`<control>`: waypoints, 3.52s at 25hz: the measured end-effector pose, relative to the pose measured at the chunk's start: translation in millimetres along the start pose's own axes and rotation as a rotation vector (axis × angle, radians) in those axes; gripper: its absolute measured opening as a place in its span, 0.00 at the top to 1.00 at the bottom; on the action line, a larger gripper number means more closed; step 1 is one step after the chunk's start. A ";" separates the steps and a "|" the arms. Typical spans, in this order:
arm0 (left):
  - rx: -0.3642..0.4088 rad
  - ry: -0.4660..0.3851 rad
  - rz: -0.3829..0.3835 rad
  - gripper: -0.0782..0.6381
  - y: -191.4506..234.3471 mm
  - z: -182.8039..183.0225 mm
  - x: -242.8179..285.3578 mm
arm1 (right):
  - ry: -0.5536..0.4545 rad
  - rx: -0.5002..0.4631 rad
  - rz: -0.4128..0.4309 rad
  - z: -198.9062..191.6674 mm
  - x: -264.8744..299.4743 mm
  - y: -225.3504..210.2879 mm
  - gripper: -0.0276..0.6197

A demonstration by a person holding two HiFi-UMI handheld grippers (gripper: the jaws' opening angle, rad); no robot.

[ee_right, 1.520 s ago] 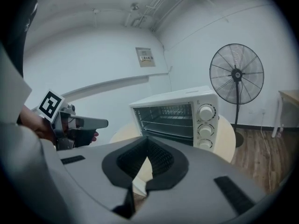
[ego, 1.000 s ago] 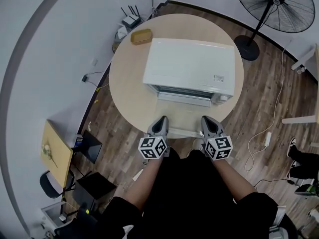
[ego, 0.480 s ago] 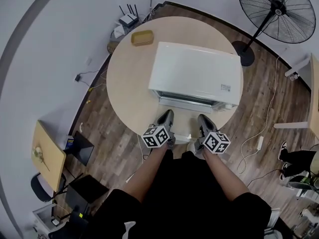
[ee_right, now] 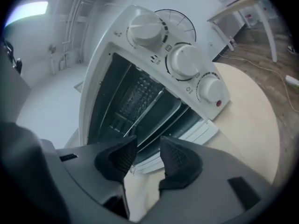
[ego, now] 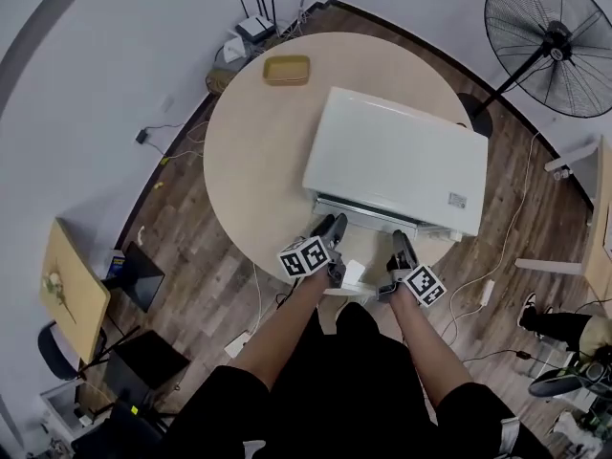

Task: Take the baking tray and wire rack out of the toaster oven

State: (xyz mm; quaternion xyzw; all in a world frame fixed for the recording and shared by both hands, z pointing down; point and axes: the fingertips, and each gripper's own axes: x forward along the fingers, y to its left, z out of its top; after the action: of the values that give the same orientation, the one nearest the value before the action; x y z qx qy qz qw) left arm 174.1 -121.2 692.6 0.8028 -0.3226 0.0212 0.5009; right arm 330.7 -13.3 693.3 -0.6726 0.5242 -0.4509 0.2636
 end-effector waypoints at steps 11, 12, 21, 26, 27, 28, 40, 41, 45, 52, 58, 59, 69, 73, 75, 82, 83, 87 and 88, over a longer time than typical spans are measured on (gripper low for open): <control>-0.138 -0.007 0.008 0.65 27.5 10.6 48.3 | -0.064 0.197 -0.011 3.1 50.2 -25.5 0.75; -0.151 -0.014 0.007 0.65 28.2 13.0 50.5 | -0.075 0.216 -0.011 3.9 53.5 -26.8 0.75; -0.316 -0.093 0.013 0.65 36.0 17.8 64.6 | -0.112 0.250 -0.018 18.1 81.2 -32.8 0.75; -0.410 -0.133 0.003 0.65 35.0 18.6 78.7 | -0.133 0.265 -0.020 26.1 89.6 -36.6 0.75; -0.419 -0.136 0.001 0.65 34.8 19.5 81.5 | -0.136 0.271 -0.019 27.3 91.7 -36.5 0.75; -0.421 -0.135 0.000 0.65 34.9 20.7 84.1 | -0.140 0.278 -0.020 27.9 93.8 -36.6 0.75; -0.463 -0.153 -0.024 0.66 40.6 31.1 102.1 | -0.148 0.315 -0.004 27.6 98.4 -36.4 0.80; -0.470 -0.152 -0.033 0.66 40.7 30.6 103.1 | -0.146 0.324 -0.002 26.8 98.3 -36.9 0.80; -0.480 -0.152 -0.078 0.72 34.9 29.1 99.2 | -0.135 0.347 0.008 23.9 93.6 -37.3 0.80; -0.493 -0.156 -0.076 0.77 36.0 13.5 77.3 | -0.098 0.343 0.022 9.2 71.1 -39.4 0.81; -0.510 -0.174 -0.081 0.78 38.0 -3.9 47.8 | -0.067 0.343 0.029 -11.1 43.9 -40.2 0.82; -0.517 -0.181 -0.082 0.78 38.7 -7.0 42.9 | -0.063 0.344 0.032 -14.7 39.5 -40.9 0.82; -0.545 -0.201 -0.094 0.78 38.9 -33.7 2.7 | -0.005 0.379 0.045 -39.6 2.3 -43.5 0.82; -0.562 -0.208 -0.110 0.78 35.3 -41.0 -12.4 | 0.004 0.387 0.058 -46.2 -13.0 -40.5 0.82; -0.567 -0.209 -0.112 0.78 34.8 -46.5 -21.6 | 0.014 0.393 0.065 -51.6 -22.0 -39.3 0.82; -0.567 -0.232 -0.111 0.78 30.9 -61.7 -50.8 | 0.100 0.366 0.095 -66.7 -48.1 -36.5 0.82; -0.569 -0.237 -0.112 0.78 30.1 -63.5 -55.0 | 0.113 0.361 0.100 -68.3 -51.2 -35.8 0.82; -0.588 -0.263 -0.106 0.78 25.3 -73.2 -73.7 | 0.157 0.377 0.113 -76.9 -67.8 -33.3 0.82; -0.590 -0.268 -0.102 0.78 24.2 -76.0 -78.4 | 0.168 0.378 0.108 -79.0 -73.0 -33.9 0.82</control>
State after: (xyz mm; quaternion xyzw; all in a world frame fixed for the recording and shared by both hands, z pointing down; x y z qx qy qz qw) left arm 121.0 -27.1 721.4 0.6339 -0.3370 -0.2041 0.6656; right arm 273.6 75.4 733.2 -0.5423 0.4856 -0.5808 0.3643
